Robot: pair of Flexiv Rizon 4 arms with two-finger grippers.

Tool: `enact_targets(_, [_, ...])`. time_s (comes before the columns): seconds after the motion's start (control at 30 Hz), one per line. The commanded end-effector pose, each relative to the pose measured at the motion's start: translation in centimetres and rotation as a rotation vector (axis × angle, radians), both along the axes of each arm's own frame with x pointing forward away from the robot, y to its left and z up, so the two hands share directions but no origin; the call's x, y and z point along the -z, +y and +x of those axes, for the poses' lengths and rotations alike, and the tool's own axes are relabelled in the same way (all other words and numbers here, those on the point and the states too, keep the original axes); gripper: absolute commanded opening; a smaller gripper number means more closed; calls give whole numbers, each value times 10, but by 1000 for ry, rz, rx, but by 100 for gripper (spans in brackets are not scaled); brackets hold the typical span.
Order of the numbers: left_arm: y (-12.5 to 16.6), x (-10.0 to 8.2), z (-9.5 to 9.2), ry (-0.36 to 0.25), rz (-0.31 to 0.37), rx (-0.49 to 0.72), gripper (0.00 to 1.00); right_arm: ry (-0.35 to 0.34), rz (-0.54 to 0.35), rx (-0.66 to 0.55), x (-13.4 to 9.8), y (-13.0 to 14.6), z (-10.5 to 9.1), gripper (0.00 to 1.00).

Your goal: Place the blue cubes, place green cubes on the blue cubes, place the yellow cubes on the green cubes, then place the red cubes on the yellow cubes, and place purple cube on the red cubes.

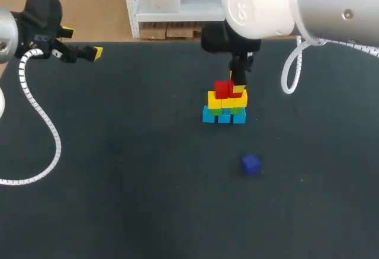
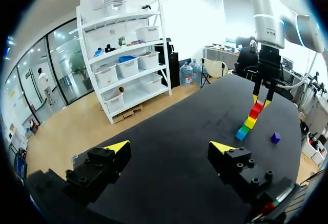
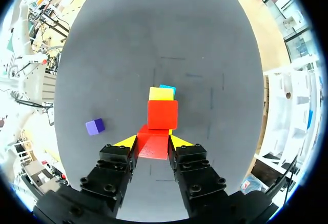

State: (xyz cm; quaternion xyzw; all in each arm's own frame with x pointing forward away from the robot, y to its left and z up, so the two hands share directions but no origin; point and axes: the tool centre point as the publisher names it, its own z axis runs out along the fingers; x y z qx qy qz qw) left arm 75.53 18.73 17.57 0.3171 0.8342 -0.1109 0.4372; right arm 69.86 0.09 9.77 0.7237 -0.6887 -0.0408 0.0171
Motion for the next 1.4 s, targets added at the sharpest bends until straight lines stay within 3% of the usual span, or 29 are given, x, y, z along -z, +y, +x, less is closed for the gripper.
enact_targets(0.03, [2,1,-1,-5,-7,6,100,-3,-4,-3,0,1,0,0])
enact_targets(0.53, [2,1,-1,-5,-7,6,100,-10,-27,-11,3,0,2,0])
enact_targets(0.7, [2,1,-1,-5,-7,6,100,-13,-29,-14,4,-1,2,9])
enact_targets(1.03, [2,1,-1,-5,-7,6,100,-11,-38,-21,6,-1,3,11])
enact_targets(1.27, [2,1,-1,-5,-7,6,100,-18,-42,-22,7,-1,4,43])
enact_targets(1.3, [2,1,-1,-5,-7,6,100,-19,-42,-18,7,-1,4,53])
enact_targets(1.33, [2,1,-1,-5,-7,6,100,-19,-42,-16,6,-1,5,100])
enact_targets(1.4, [2,1,-1,-5,-7,6,100,-20,-41,-16,6,-1,5,100])
